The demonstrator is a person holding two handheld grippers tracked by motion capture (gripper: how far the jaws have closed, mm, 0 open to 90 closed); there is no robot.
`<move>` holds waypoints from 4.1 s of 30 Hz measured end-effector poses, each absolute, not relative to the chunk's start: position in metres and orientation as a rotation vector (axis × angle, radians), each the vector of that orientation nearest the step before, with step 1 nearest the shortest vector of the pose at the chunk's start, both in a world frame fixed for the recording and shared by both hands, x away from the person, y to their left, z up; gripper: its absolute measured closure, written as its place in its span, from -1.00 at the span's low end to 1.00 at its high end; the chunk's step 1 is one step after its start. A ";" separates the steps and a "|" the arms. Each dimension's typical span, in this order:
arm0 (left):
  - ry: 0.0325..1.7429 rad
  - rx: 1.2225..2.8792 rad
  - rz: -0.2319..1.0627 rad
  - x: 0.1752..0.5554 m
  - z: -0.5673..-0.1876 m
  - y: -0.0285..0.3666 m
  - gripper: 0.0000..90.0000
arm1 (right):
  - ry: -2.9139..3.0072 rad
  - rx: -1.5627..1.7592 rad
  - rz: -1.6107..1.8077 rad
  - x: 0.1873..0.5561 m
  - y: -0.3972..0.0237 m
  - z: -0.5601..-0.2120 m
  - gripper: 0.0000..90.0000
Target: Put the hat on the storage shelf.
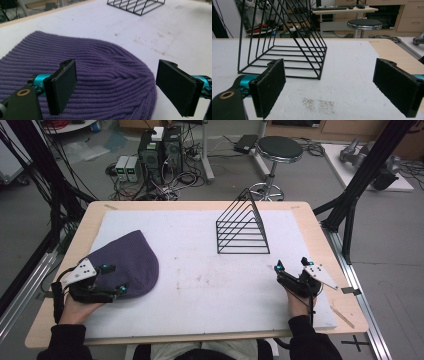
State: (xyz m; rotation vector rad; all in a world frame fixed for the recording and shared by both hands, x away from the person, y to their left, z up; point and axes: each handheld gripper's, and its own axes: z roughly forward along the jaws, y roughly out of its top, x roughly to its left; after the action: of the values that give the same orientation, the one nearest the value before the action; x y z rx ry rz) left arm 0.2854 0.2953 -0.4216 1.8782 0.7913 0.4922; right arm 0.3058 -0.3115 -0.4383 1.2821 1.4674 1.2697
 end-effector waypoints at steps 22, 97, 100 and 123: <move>0.718 2.138 0.430 0.288 -0.440 0.285 -0.63 | 1.484 1.278 1.281 0.306 -0.311 -0.438 -0.77; 0.864 1.618 1.107 0.279 -0.345 0.233 0.68 | 1.512 1.259 1.260 0.309 -0.303 -0.438 -0.77; 0.823 1.609 1.108 0.277 -0.336 0.222 0.68 | 1.514 1.259 1.270 0.309 -0.301 -0.437 -0.77; 0.542 1.259 1.019 0.257 -0.254 0.179 0.68 | 1.517 1.161 1.300 0.303 -0.294 -0.429 -0.77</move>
State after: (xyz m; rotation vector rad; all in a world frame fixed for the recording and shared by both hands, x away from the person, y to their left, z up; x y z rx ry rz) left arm 0.2569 0.1795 -0.2538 1.2592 0.5425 1.0191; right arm 0.3030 -0.2939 -0.4294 1.1609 1.5170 1.3005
